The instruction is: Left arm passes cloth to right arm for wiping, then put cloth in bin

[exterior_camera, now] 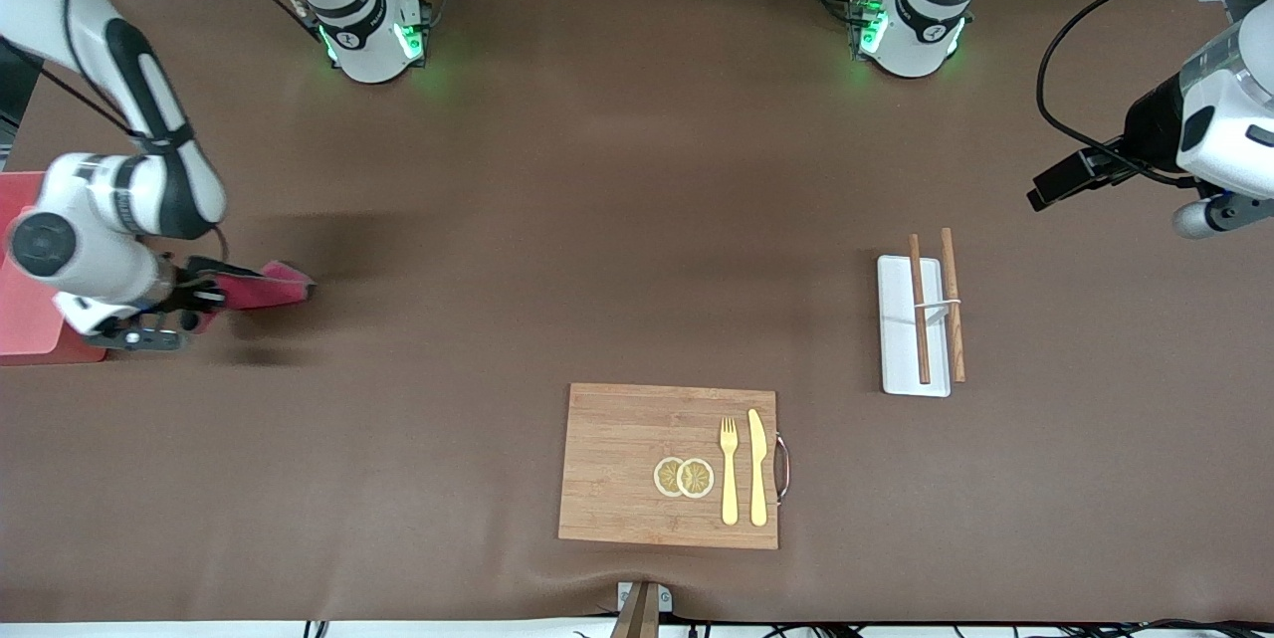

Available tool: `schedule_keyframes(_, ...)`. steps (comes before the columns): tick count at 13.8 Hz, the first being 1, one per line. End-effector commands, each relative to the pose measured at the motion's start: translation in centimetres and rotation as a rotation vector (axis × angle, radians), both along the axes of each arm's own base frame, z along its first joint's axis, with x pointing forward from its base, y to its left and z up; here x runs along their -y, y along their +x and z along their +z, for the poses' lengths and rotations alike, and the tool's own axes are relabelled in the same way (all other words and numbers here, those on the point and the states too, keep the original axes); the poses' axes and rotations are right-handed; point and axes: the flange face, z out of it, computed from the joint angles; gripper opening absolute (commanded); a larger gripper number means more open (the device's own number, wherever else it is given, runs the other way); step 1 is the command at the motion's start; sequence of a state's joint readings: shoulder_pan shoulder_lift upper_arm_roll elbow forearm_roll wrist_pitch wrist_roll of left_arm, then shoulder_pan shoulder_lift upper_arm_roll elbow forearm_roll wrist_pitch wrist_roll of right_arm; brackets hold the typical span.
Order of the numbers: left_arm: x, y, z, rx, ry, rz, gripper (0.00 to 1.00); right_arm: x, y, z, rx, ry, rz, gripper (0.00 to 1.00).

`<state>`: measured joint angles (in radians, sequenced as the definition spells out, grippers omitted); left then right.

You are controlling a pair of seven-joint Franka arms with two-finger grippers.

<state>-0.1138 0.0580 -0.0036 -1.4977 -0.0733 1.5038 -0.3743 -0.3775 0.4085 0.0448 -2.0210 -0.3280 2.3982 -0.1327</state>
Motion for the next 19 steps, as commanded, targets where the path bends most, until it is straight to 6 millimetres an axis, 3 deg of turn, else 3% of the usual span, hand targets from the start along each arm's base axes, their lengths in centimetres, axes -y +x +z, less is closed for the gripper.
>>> schedule_keyframes(1, 0.2, -0.5, 0.7, 0.007, -0.005, -0.130, 1.00, 2.5, 1.9, 4.1, 0.040, -0.036, 0.118, 0.00)
schedule_keyframes(3, 0.4, -0.6, 0.8, 0.008, -0.009, -0.228, 1.00, 1.4, 3.1, 5.4, 0.057, -0.059, 0.150, 0.00)
schedule_keyframes(4, 0.8, -0.9, 0.6, -0.009, 0.001, -0.308, 1.00, 0.8, 3.0, 4.9, 0.042, -0.055, 0.142, 0.00)
schedule_keyframes(6, 2.2, -1.4, 1.1, -0.006, 0.076, -0.423, 1.00, -0.9, 1.4, 1.5, 0.015, -0.030, 0.049, 0.00)
schedule_keyframes(8, 2.6, -1.6, 1.6, 0.000, 0.081, -0.423, 1.00, -5.5, 1.2, -0.3, 0.021, -0.027, -0.043, 0.00)
schedule_keyframes(11, 2.5, -1.7, 2.6, 0.023, 0.070, -0.395, 1.00, -9.9, 1.7, -1.6, 0.027, -0.022, -0.115, 0.00)
schedule_keyframes(15, 2.7, -2.2, 3.6, 0.040, 0.069, -0.411, 1.00, -19.8, 0.8, -4.6, 0.074, -0.016, -0.285, 0.00)
schedule_keyframes(16, 2.7, -2.8, 4.4, 0.056, 0.070, -0.406, 1.00, -23.1, 0.5, -4.9, 0.077, -0.008, -0.325, 0.00)
schedule_keyframes(19, 1.8, -2.5, 3.7, 0.025, 0.068, -0.399, 1.00, -33.2, -1.3, -4.6, 0.045, 0.116, -0.530, 0.00)
